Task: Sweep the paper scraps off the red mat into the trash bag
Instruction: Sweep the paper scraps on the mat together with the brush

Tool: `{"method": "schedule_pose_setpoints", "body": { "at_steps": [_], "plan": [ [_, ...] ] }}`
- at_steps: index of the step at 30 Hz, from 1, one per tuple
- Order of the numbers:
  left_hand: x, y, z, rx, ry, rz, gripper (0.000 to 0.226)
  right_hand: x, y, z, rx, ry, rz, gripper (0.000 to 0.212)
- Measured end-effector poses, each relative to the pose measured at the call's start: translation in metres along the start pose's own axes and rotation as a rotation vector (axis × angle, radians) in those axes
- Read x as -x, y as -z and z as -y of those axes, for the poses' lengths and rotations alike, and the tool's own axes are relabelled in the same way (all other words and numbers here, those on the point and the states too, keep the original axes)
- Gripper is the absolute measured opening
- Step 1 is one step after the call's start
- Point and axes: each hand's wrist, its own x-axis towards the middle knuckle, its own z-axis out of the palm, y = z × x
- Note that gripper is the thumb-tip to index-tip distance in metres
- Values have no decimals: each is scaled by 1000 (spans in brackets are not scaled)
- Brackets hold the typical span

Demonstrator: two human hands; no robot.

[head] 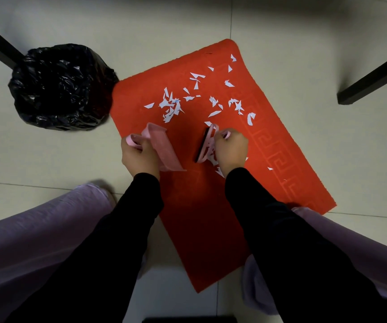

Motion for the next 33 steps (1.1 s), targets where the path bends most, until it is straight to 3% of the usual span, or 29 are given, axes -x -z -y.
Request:
{"method": "schedule_pose_setpoints", "body": {
  "at_steps": [12, 14, 22, 29, 33],
  "plan": [
    [-34, 1, 0, 24, -19, -63, 20, -13, -35, 46, -42, 163, 214, 27],
    [-40, 0, 0, 32, -14, -77, 24, -16, -39, 54, -67, 154, 227, 11],
    [-54, -7, -5, 66, -15, -69, 15, -27, -59, 72, -70, 112, 313, 14],
    [-64, -9, -5, 58, -34, -97, 33, -36, -70, 75, -94, 20, 342, 23],
    [-68, -8, -5, 71, -28, -98, 33, -48, -62, 67, -48, 9, 228, 47]
  ]
}}
